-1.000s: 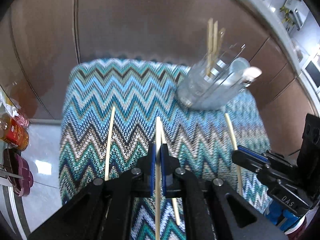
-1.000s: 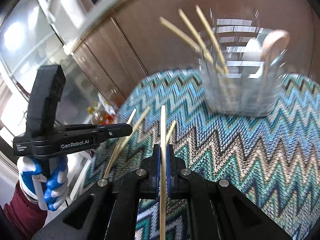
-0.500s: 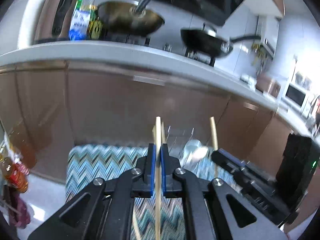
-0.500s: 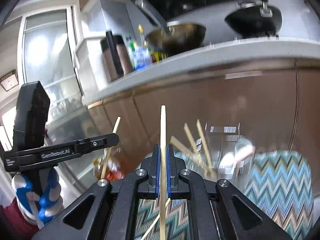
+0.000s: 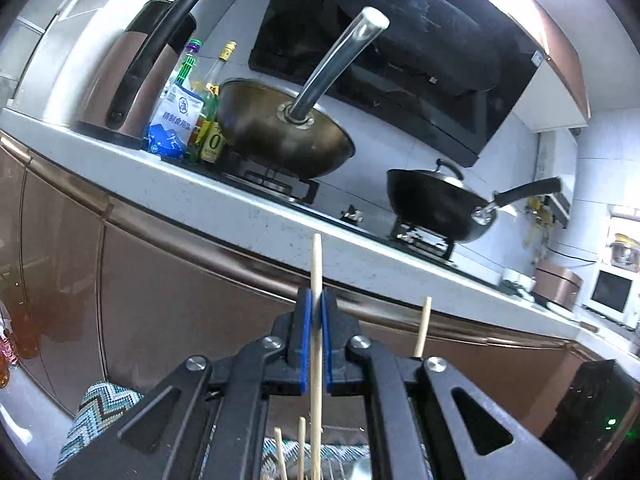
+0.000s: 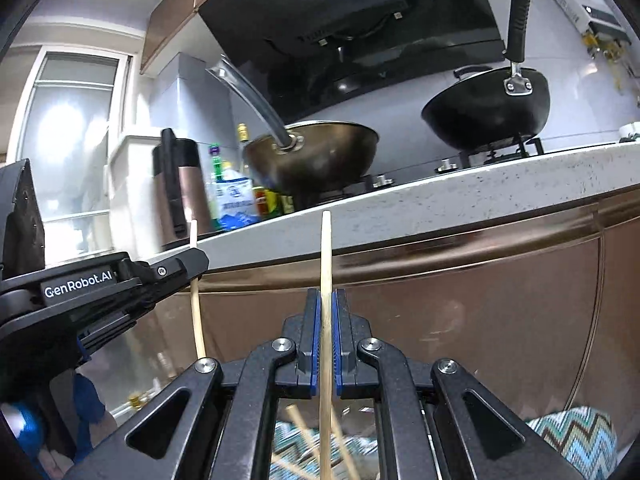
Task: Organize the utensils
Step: 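Carry both chopsticks into the wire holder and open both grippers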
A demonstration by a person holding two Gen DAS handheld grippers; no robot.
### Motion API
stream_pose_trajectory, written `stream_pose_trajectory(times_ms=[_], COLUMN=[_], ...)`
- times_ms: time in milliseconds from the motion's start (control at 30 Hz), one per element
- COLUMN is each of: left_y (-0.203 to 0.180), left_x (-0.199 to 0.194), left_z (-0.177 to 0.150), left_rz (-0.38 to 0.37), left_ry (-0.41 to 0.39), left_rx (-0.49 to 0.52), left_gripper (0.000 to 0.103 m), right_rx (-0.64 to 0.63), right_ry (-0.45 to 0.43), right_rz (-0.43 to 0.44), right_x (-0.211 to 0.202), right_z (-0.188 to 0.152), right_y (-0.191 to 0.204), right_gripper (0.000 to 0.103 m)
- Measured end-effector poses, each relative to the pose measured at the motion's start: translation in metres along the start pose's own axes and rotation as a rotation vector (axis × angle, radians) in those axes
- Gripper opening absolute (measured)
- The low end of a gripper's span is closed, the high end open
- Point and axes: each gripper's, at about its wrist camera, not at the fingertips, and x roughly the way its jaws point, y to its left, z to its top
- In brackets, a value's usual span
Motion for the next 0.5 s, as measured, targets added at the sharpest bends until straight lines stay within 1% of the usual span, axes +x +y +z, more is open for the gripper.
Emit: stream_pose_trajectory(times_ms=[200,367,500], left_y=[0.005,0.009,0.011], left_x=[0.027,0.035,0.034], left_z=[-0.029,-0.047,-0.053], left_rz=[0.04,0.058,0.067], left_ry=[0.012,0.014,0.012], left_rx=[0.013,0.023,0.016], left_gripper=[0.005,0.005,0.005], right_rx=[0.003,-0.008,-0.017], right_ry=[-0.007,0.012,0.008], right_rz=[-0.027,-0.039,-0.049], right_x=[0.012,0.014,0.007], right_z=[-0.019,-0.034,-0.04], right_y=[-0.012,-0.012,-0.009], right_gripper=[0.005,0.005,0.005])
